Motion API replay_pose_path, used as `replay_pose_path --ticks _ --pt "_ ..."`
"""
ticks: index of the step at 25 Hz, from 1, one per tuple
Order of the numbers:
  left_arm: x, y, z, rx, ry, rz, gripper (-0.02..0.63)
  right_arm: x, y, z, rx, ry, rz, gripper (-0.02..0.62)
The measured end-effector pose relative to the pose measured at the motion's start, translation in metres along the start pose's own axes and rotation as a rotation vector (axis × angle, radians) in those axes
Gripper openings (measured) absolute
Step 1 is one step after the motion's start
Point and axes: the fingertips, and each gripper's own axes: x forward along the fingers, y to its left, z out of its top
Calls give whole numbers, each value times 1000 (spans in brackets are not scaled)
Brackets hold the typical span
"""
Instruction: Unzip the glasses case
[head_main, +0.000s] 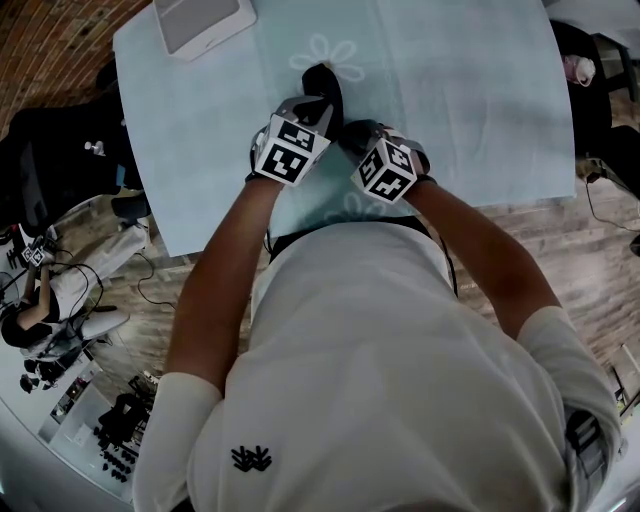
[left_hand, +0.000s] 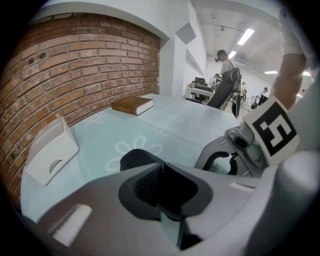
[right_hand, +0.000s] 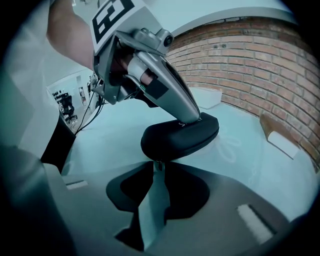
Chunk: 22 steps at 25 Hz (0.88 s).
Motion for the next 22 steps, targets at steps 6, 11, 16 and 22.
replay_pose_path --ticks 6,11,16,22 --pt "0 -1 1 -9 -11 -4 58 -1 0 -1 8 1 8 6" --pt "1 -1 1 -17 -22 0 58 -5 1 -4 25 -9 14 5" --pt "1 4 -1 -43 -29 2 54 -6 -1 -5 34 -16 23 0" --pt "1 5 -2 -36 -35 -5 54 -12 -3 -6 25 -27 19 0"
